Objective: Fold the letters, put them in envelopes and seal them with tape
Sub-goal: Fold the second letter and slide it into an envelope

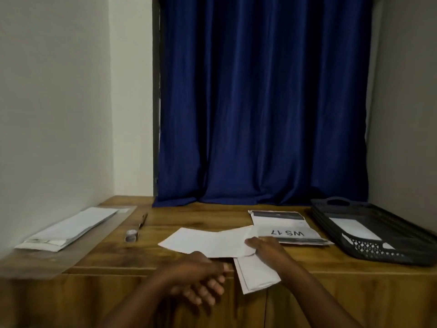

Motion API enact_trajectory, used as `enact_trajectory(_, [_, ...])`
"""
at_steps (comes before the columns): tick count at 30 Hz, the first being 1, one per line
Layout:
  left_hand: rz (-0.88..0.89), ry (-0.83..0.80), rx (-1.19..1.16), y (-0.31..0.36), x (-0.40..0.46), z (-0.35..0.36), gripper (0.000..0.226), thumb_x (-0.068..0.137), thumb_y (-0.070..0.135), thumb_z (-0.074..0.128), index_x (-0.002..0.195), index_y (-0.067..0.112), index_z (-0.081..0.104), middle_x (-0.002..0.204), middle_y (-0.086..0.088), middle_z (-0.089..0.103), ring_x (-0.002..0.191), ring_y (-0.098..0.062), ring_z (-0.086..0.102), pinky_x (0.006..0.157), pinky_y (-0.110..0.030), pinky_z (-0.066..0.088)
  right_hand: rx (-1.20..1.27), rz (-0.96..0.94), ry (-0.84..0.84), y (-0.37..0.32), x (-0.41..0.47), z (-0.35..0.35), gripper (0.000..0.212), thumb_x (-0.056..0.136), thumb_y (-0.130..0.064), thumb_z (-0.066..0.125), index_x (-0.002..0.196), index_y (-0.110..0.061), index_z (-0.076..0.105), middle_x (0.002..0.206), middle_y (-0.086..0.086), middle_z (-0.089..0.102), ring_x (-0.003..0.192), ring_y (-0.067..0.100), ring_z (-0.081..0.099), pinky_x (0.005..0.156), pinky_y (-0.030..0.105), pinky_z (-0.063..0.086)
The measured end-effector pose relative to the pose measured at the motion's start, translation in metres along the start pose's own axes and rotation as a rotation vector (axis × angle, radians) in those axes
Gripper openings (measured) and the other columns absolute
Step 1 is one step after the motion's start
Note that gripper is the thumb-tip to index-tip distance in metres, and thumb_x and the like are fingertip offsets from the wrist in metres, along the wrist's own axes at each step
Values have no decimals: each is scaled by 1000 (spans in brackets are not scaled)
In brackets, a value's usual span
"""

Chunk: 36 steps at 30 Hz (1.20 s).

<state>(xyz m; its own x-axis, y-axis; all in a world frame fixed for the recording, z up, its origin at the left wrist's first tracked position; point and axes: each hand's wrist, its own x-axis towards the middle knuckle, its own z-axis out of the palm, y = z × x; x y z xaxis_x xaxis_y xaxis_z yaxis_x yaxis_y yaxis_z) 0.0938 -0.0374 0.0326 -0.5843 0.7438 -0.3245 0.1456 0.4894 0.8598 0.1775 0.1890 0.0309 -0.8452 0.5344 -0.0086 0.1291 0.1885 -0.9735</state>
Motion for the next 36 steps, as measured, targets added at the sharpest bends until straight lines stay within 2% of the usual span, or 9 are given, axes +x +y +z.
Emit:
enact_trajectory(2, [210, 106, 185, 3, -3, -3, 41, 85, 57, 75, 106, 22, 73, 97, 3, 80, 79, -15, 75, 57, -25, 55, -17, 13, -7, -1, 3, 1, 17, 93, -30, 70, 86, -15, 67, 60, -4, 74, 53, 12, 72, 41, 18, 47])
enact_trajectory(4, [436, 310, 293, 10, 0, -6, 42, 77, 58, 81, 109, 33, 70, 100, 11, 75, 87, -9, 70, 70, -28, 58, -37, 13, -17, -5, 5, 4, 18, 94, -30, 68, 84, -16, 64, 55, -7, 71, 50, 11, 71, 40, 17, 46])
enact_trajectory(6, [580, 431, 483, 16, 7, -11, 67, 71, 62, 83, 129, 46, 54, 129, 21, 58, 113, -4, 57, 94, -28, 53, -66, 11, -29, -8, 7, 6, 16, 93, -28, 67, 83, -17, 61, 52, -8, 69, 48, 10, 70, 36, 15, 44])
enact_trajectory(10, [637, 343, 740, 13, 30, -21, 109, 77, 56, 84, 158, 43, 12, 167, 17, 8, 153, -12, 12, 126, -39, 18, -145, -48, -68, -3, 7, 7, 15, 87, -25, 69, 91, -10, 71, 72, 5, 77, 63, 19, 75, 51, 23, 52])
enact_trajectory(13, [623, 314, 840, 9, 50, -21, 117, 75, 60, 81, 157, 47, -1, 165, 25, 0, 154, -10, 3, 126, -41, 6, -154, -76, -99, 0, 5, 6, 16, 89, -23, 71, 95, -8, 72, 79, 11, 77, 72, 25, 77, 56, 26, 54])
enact_trajectory(20, [642, 349, 735, -1, 73, -14, 118, 66, 70, 81, 153, 57, 1, 161, 17, 17, 148, -18, 22, 119, -53, 32, -105, -54, -171, 3, 3, -3, 13, 95, -20, 66, 88, -9, 67, 77, 9, 76, 72, 25, 75, 64, 31, 55])
enact_trajectory(24, [642, 413, 784, 1, 76, -17, 123, 59, 78, 78, 153, 55, 3, 152, 13, 19, 140, -17, 27, 114, -50, 40, -121, -1, -155, 1, 7, 1, 12, 92, -25, 71, 90, -14, 64, 66, 1, 76, 62, 18, 76, 49, 22, 55])
enact_trajectory(32, [743, 518, 928, -1, 82, -12, 123, 59, 80, 75, 156, 50, 6, 160, 12, 19, 144, -18, 20, 116, -47, 30, -143, -96, -45, 2, 14, 10, 24, 84, -43, 80, 89, -28, 62, 66, -17, 73, 62, -1, 71, 44, 12, 47])
enact_trajectory(36, [749, 506, 868, -2, 80, -13, 121, 59, 80, 76, 155, 49, 9, 156, 16, 24, 140, -15, 26, 115, -45, 34, -197, -125, -55, -1, 12, 13, 38, 80, -51, 81, 105, -26, 66, 93, -6, 75, 82, 13, 73, 63, 22, 54])
